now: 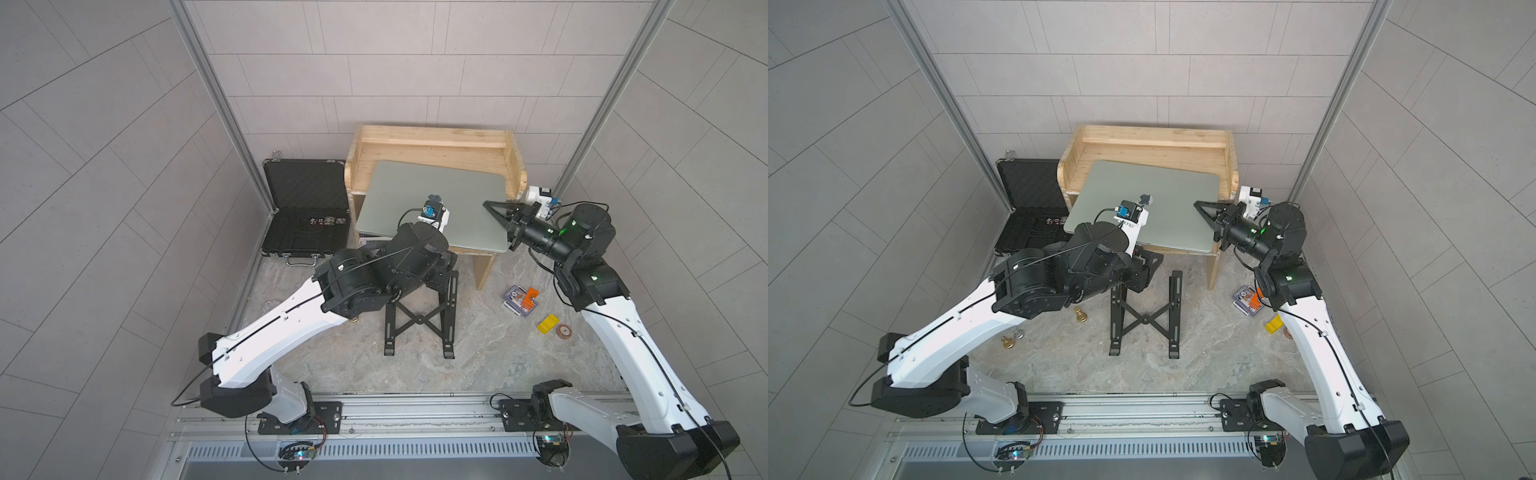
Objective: Close the laptop lid and set it aside
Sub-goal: Place the laptop on the shelf.
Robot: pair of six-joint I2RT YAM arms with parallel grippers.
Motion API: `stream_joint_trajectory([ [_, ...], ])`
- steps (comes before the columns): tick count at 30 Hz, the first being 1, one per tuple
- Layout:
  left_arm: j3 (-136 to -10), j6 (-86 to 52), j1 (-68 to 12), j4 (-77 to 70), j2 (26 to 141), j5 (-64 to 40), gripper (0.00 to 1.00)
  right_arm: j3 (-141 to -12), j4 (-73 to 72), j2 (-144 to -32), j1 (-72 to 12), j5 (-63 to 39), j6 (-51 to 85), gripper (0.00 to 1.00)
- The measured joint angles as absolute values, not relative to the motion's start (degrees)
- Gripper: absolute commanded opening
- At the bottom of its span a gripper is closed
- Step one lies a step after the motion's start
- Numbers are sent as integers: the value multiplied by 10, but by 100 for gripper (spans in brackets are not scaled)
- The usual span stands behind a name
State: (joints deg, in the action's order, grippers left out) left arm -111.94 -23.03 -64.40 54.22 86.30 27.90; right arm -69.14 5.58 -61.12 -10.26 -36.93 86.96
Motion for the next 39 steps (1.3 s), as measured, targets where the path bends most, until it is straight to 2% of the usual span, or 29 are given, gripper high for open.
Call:
stream_joint_trajectory([
  [4, -1144, -227, -636, 550, 880, 272, 53, -692, 56, -614, -102, -362, 870, 3],
  [8, -1165, -223, -626, 550, 904, 262, 53, -692, 53, -617, -101, -353, 873, 16],
  [11, -1174, -220, -620, 550, 920, 257, 53, -692, 50, -618, -101, -349, 871, 32],
  [16, -1181, -213, -612, 547, 933, 250, 53, -695, 55, -619, -101, -349, 856, 69],
  [21, -1209, -210, -611, 546, 942, 243, 53, -696, 57, -618, -100, -349, 847, 84],
  [31, -1277, -205, -610, 550, 996, 221, 53, -684, 67, -576, -87, -344, 837, 98],
  [39, -1304, -205, -594, 547, 1022, 198, 53, -647, 96, -503, -47, -335, 825, 100],
])
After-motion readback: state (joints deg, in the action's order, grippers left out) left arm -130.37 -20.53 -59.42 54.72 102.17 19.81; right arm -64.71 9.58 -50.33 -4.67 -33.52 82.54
